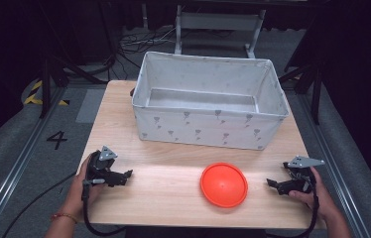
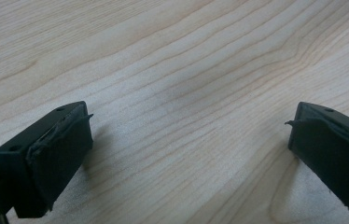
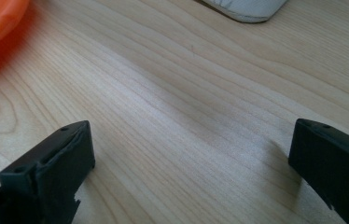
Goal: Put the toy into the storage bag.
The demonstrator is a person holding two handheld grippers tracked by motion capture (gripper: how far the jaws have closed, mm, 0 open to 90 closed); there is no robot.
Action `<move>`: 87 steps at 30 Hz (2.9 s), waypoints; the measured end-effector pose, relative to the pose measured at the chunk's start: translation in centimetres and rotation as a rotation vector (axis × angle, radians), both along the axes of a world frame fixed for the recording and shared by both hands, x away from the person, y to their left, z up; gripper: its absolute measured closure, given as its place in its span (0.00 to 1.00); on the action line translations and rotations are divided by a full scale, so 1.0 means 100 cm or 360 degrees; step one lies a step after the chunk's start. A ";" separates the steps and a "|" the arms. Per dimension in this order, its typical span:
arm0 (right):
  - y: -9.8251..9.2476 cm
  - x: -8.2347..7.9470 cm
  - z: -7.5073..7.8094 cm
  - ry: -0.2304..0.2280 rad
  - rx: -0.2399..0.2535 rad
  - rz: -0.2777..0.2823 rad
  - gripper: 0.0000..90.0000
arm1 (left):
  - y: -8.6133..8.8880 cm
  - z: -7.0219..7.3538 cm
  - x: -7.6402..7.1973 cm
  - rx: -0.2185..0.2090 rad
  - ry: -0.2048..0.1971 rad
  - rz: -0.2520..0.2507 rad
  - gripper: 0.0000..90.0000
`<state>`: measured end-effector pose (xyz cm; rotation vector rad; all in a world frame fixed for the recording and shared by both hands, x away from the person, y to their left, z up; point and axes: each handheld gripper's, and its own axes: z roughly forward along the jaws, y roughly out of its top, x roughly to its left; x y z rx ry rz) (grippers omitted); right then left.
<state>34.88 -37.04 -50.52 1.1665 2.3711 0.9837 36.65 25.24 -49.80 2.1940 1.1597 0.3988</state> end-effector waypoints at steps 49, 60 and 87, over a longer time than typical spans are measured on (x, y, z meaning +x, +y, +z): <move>0.129 -0.001 0.019 0.0073 -0.0060 0.0382 0.19 | 0.005 0.000 0.005 0.0009 -0.0021 -0.0144 0.00; 0.137 -0.003 0.010 0.0104 -0.0005 0.0363 0.17 | 0.003 0.000 0.003 -0.0006 -0.0002 -0.0110 0.00; 0.109 -0.001 0.040 0.0112 0.0428 0.0344 0.89 | 0.003 0.000 0.003 -0.0005 -0.0002 -0.0112 0.00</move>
